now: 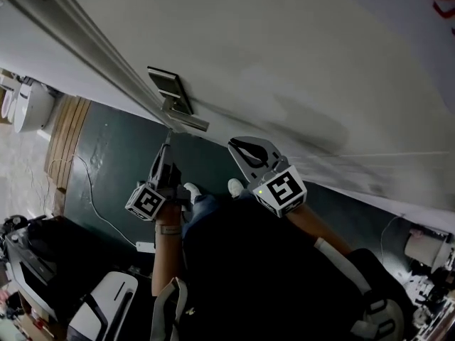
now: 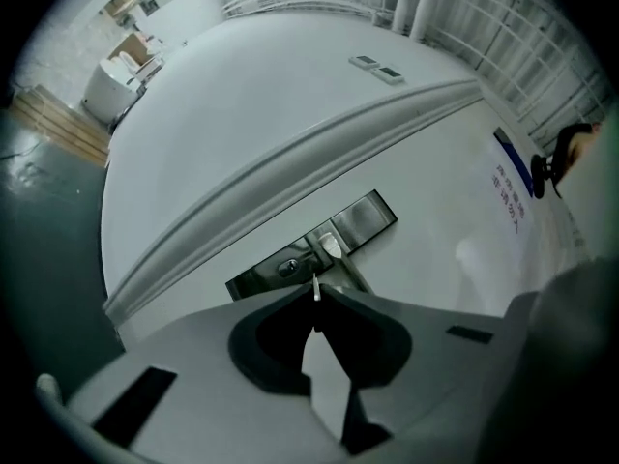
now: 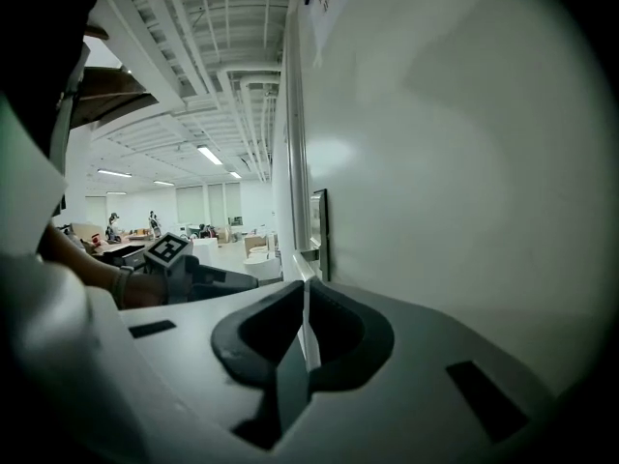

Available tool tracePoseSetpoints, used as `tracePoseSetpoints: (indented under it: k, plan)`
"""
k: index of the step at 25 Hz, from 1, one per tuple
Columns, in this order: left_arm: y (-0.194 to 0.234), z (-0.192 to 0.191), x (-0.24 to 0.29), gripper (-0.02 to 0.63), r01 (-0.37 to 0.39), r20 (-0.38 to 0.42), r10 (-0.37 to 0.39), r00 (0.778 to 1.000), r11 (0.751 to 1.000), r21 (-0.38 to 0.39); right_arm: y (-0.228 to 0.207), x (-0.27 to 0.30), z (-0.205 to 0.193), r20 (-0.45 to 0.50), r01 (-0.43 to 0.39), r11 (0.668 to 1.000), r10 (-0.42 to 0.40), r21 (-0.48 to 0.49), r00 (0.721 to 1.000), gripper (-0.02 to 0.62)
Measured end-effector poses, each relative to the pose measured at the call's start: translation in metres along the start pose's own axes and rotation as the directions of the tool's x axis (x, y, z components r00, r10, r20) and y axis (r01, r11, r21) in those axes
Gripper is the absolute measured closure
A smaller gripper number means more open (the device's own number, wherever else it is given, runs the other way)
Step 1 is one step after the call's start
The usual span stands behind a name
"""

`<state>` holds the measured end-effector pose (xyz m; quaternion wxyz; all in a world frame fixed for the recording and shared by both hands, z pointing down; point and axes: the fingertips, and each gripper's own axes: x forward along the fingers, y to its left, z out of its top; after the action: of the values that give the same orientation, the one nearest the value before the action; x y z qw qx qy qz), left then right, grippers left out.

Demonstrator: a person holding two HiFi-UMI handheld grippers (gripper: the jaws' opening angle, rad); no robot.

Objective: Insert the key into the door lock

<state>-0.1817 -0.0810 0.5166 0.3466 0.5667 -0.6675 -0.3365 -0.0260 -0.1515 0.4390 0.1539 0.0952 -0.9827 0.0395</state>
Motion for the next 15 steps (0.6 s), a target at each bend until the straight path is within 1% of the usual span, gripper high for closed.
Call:
tracePoseSetpoints:
  k: [2,4,7,13,15]
  plan:
    - [0.005,0.001,0.008,0.58,0.011,-0.006,-0.012,1.0,0.998,-0.067,-0.002,-0.001,0.0,-0.001,0.033,0.999,-0.033,0.011,0.999,0.566]
    - [0.01,0.002,0.015,0.58,0.031,-0.009,-0.032,0.999,0.993,-0.113,-0.003,-0.002,0.0,-0.002,0.062,0.998,-0.062,0.02,0.998,0.566]
    - [0.014,0.003,0.028,0.58,0.061,-0.018,-0.065,0.998,0.984,-0.168,-0.006,-0.004,-0.001,-0.004,0.106,0.994,-0.106,0.033,0.994,0.566]
    - [0.024,0.001,0.049,0.58,0.07,-0.036,-0.082,0.996,0.963,-0.259,-0.013,-0.016,-0.005,-0.019,0.19,0.98,-0.19,0.063,0.982,0.566]
    - [0.026,0.0,0.056,0.58,0.074,-0.041,-0.088,0.995,0.959,-0.275,-0.016,-0.02,-0.007,-0.022,0.218,0.973,-0.216,0.072,0.976,0.566]
